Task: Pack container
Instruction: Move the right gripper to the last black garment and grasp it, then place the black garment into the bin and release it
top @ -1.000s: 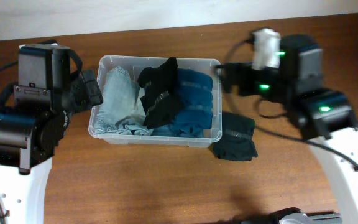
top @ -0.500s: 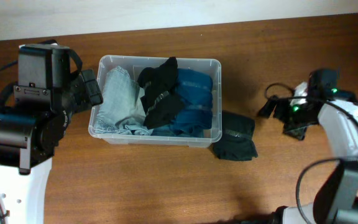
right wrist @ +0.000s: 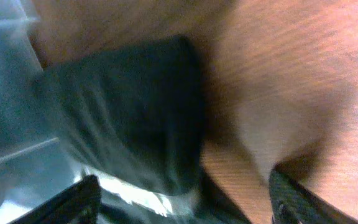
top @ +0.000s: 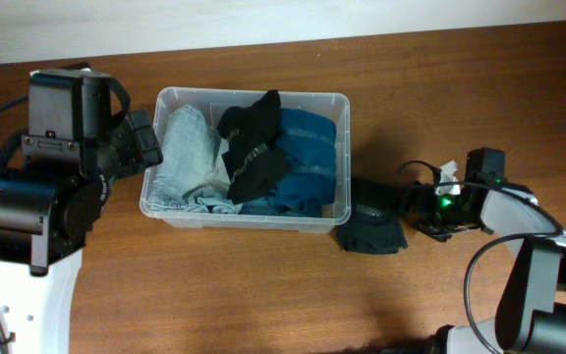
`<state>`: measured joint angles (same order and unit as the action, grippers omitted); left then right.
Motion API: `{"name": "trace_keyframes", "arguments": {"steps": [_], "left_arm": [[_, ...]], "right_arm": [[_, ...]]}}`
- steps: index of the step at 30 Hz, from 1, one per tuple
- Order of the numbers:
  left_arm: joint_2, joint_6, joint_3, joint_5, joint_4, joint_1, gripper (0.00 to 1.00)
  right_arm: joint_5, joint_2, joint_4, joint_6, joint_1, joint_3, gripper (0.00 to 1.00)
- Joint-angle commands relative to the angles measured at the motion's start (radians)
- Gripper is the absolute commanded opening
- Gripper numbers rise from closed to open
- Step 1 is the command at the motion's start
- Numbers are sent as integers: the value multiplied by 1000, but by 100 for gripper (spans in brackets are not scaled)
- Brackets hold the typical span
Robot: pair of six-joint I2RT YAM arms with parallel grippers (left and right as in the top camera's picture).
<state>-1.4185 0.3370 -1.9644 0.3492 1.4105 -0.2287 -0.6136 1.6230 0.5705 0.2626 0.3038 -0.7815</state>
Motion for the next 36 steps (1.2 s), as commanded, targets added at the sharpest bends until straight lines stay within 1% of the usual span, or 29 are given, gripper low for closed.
{"name": "trace_keyframes", "arguments": {"steps": [1,2,4,5,7,8,9,10,14,17,19,22,25,28,31,35,36], "left_arm": [[-2,10,-2,14,-3,3,99],[-2,10,-2,14,-2,3,99],[-2,10,-2,14,-2,3,99],[-2,10,-2,14,-2,3,99],[-2,10,-2,14,-2,3,99],[-2,10,-2,14,-3,3,99],[-2,10,-2,14,-2,3,99],[-2,10,-2,14,-3,3,99],[-2,10,-2,14,-3,3,99],[-2,10,-2,14,-2,3,99],[-2,10,-2,14,-3,3,99],[-2,10,-2,14,-3,3,99],[-2,10,-2,14,-2,3,99],[-2,10,-2,14,-3,3,99],[-2,10,-2,14,-2,3,99],[-2,10,-2,14,-3,3,99],[-2,10,-2,14,-2,3,99]], "right_arm": [[-63,6,-48,4,-62,63,75],[-63,6,-53,4,-80,66,73],[-55,6,-61,7,-117,66,64],[-50,6,-64,8,-129,66,54],[-26,6,-70,36,-141,66,37],[-12,6,-70,56,-140,65,24],[-7,5,-70,73,-135,63,17],[-11,3,-70,84,-129,58,15],[-77,-56,-27,87,-105,7,14],[-191,-180,1,87,-115,-76,13],[-238,-250,0,94,-128,-124,10],[-247,-385,-11,109,-184,-242,10],[-247,-450,-81,117,-269,-324,10],[-247,-459,-199,162,-362,-354,10],[-234,-428,-319,207,-456,-353,10],[-159,-315,-469,274,-605,-353,10],[-152,-259,-539,288,-660,-353,10]]}}
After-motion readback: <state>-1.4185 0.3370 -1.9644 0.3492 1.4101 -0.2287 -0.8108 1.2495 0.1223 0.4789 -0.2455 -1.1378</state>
